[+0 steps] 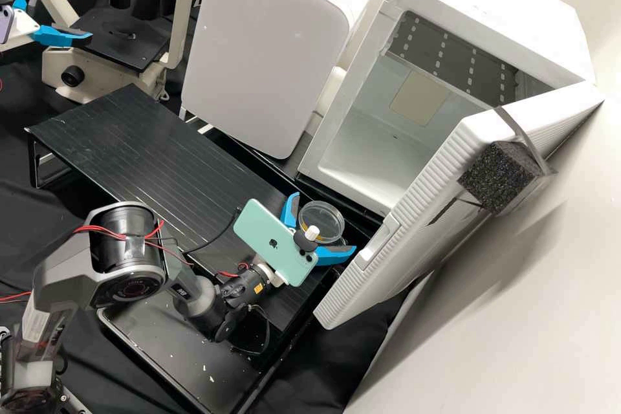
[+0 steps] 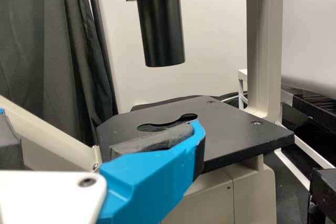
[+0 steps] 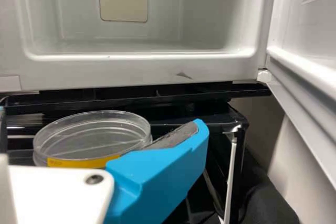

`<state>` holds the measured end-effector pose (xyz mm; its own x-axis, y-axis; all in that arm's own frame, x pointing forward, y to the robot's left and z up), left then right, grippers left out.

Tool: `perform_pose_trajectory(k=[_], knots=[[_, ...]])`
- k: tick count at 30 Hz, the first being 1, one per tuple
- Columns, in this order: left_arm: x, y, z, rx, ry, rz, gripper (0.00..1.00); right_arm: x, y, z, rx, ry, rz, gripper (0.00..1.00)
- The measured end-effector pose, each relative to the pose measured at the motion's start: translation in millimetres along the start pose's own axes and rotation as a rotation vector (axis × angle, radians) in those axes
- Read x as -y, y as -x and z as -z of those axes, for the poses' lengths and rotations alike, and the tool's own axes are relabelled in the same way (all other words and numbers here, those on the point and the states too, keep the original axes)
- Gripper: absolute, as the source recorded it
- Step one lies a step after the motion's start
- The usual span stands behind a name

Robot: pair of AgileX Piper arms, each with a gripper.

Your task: Take the petri dish out of the incubator

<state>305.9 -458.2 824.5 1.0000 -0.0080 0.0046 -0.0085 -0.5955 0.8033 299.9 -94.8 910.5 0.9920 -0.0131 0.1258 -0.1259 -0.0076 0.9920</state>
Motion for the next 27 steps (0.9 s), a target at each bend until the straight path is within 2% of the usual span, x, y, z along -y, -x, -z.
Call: perform_pose_trajectory(k=[12,27], knots=[[0.0,0.0,0.0,0.0,0.0,0.0,1.0,2.7,-3.5,1.3,-0.034,0.002,-0.023,1.0],[0.0,0.0,0.0,0.0,0.0,0.0,1.0,2.7,-4.6,1.5,-0.039,0.0,-0.023,1.0]])
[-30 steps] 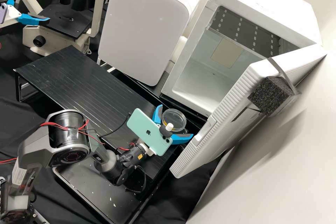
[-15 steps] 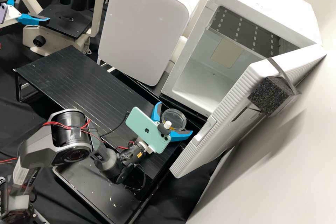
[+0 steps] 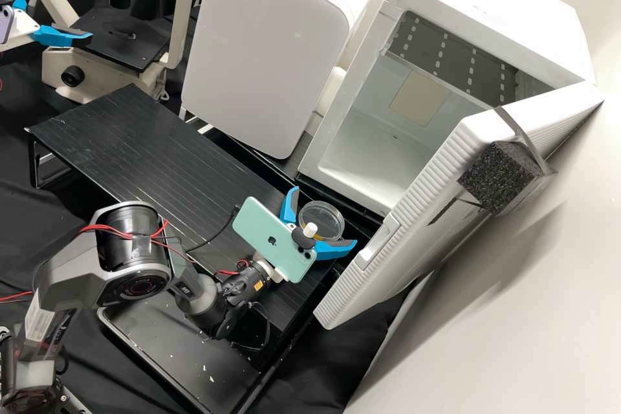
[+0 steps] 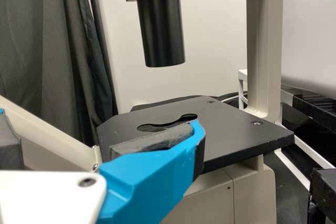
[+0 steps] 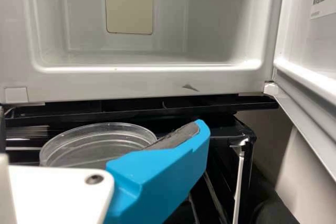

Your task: Take the petri dish out of the incubator

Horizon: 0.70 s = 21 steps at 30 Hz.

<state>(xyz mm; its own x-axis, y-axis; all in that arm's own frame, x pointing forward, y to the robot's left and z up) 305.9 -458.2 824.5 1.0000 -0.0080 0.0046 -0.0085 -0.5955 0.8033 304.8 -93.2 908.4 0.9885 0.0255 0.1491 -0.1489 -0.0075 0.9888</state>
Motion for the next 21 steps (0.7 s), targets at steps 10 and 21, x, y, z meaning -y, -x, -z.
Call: perform_pose_trajectory(k=[10,21], knots=[[0.0,0,0,0.0,0.0,0.0,1.0,0,0,0,-0.001,-0.003,0.002,1.0],[0.0,0,0,0.0,0.0,0.0,1.0,-3,12,-3,0.002,0.002,0.005,1.0]])
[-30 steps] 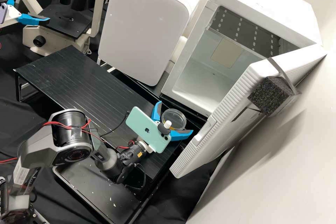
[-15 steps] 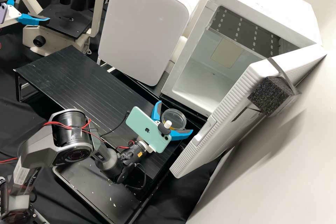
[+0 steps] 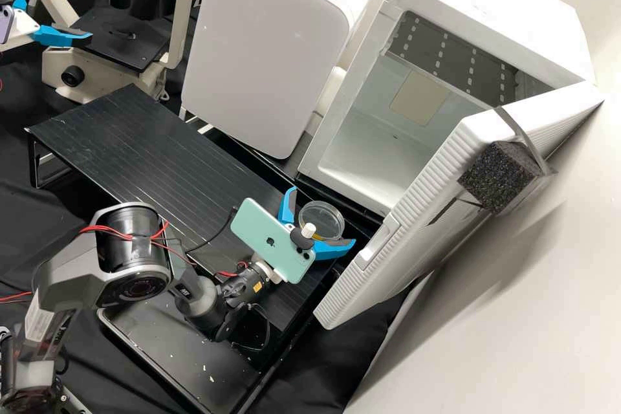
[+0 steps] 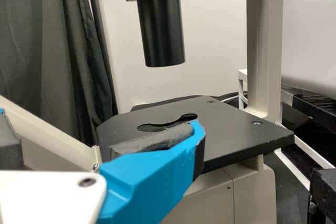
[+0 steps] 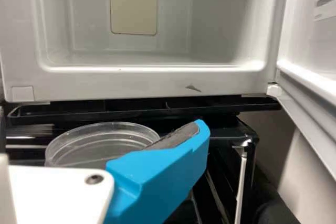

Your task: Take the petri dish out of the incubator

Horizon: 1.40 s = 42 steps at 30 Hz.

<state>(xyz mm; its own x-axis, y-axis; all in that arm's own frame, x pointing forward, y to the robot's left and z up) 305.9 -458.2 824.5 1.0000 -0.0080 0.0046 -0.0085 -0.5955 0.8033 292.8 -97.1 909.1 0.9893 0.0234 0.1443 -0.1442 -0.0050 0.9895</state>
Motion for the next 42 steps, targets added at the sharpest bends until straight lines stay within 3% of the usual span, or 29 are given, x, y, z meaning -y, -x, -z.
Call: perform_pose_trajectory(k=[9,42], knots=[[0.0,0,0,0.0,0.0,0.0,1.0,-6,24,-1,0.075,0.004,0.0,1.0],[0.0,0,0,0.0,0.0,0.0,1.0,-7,-4,-7,0.018,0.027,0.015,1.0]])
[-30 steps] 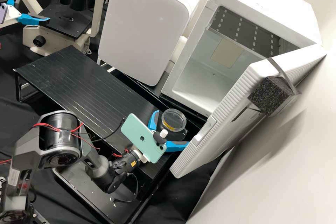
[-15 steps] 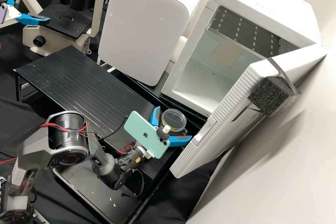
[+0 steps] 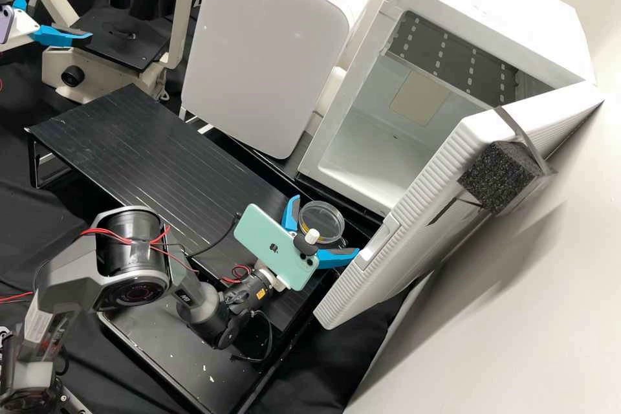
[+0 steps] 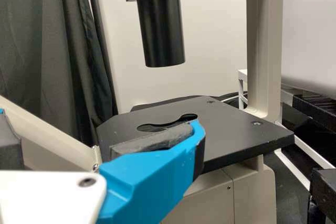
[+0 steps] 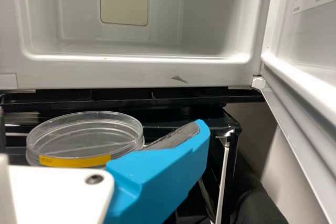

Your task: Take the petri dish out of the incubator

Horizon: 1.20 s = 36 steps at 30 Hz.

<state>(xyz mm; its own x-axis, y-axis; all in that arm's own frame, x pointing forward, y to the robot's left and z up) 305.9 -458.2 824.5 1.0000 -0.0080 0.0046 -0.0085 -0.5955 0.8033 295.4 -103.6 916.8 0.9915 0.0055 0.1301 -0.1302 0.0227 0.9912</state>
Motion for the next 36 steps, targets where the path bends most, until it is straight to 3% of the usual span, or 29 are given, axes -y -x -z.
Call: perform_pose_trajectory(k=[12,36], knots=[[0.0,0,0,0.0,0.0,0.0,1.0,-9,5,-9,0.019,0.018,-0.002,1.0],[0.0,0,0,0.0,0.0,0.0,1.0,-9,-2,4,-0.03,0.039,0.041,1.0]])
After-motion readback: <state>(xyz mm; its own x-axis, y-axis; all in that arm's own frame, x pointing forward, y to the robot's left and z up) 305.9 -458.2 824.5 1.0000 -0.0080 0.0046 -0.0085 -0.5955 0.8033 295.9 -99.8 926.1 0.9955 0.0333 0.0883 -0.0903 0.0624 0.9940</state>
